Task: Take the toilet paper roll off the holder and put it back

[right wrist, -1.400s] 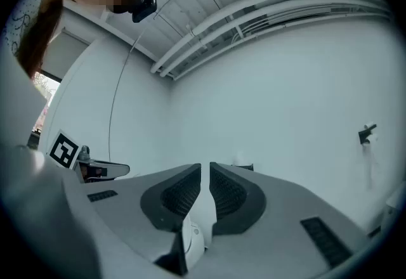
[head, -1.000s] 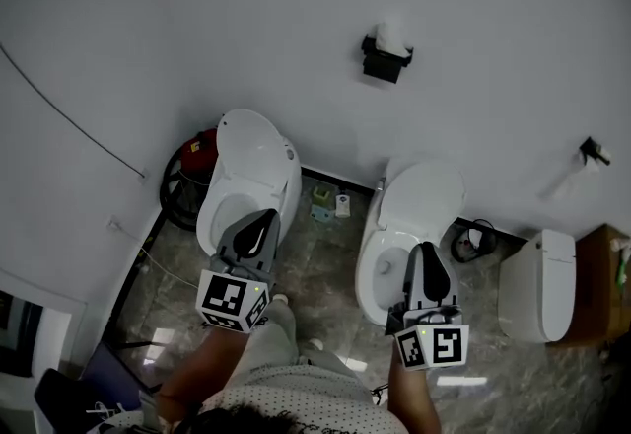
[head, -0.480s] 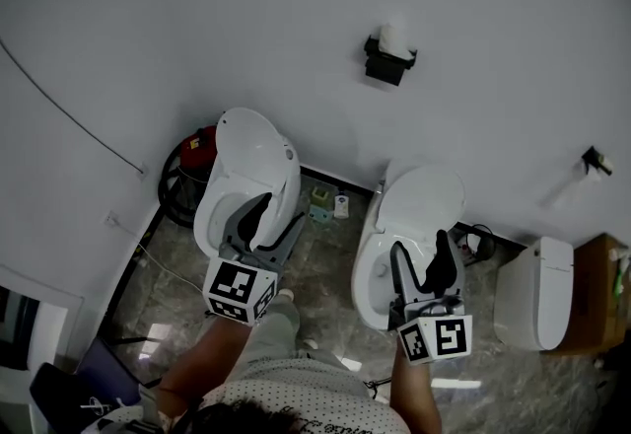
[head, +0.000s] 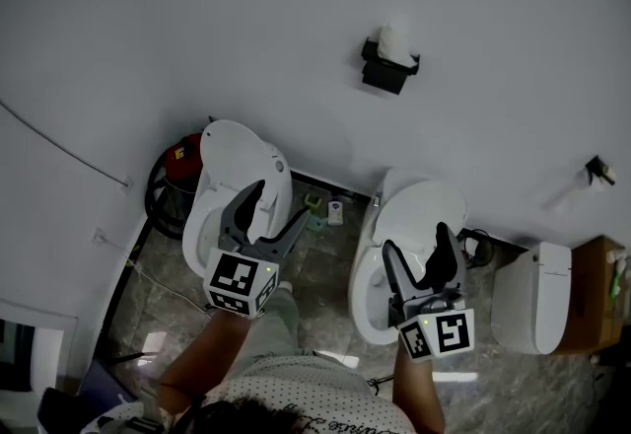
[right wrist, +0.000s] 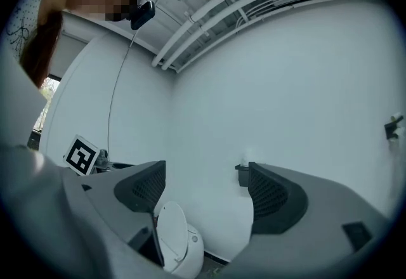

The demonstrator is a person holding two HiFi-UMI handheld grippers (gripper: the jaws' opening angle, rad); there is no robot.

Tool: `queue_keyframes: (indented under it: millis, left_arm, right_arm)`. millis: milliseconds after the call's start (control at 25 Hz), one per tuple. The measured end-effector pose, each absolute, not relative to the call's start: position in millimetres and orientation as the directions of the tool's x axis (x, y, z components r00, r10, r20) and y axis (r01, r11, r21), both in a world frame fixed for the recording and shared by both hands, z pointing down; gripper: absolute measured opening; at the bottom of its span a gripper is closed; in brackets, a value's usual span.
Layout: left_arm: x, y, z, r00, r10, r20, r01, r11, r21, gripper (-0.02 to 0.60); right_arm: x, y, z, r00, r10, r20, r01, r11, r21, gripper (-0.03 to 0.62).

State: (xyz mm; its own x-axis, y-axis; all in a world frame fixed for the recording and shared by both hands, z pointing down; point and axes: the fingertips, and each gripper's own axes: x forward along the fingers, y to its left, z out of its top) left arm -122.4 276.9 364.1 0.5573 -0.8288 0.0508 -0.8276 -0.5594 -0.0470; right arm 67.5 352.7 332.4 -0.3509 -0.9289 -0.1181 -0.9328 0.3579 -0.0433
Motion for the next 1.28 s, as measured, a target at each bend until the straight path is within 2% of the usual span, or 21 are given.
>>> queue_keyframes:
  millis: [520, 800, 1080, 1280]
  left_arm:
    - [-129, 85, 357, 0.651, -0.758, 0.046, -0.755, -0.653, -0.057, 0.333]
    - [-119, 17, 372, 0.659, -0.749, 0.073, -0.749, -0.662, -0.027, 0.334]
    - [-105, -56, 376, 0.598, -0.799, 0.064, -0.8, -0.6, -0.021, 0.333]
    - [-71, -117, 356, 0.558, -0.83, 0.022, -0.829, -0.558, -0.032, 0.334]
  right_arm:
    - [40, 171, 324, -0.304, -0.944, -0.125, -0.95, 0.31, -0.034, 0.402]
    - [57, 103, 324, -0.275, -0.954, -0.117, -0.958, 0.282, -0.044, 0.402]
    - [79, 11, 325, -0.346, -0.929, -0.134, -0.935, 0.354, -0.037, 0.405]
    - [111, -53, 311, -0.41, -0.899, -0.154, -0.909, 0.417, -0.012, 0.408]
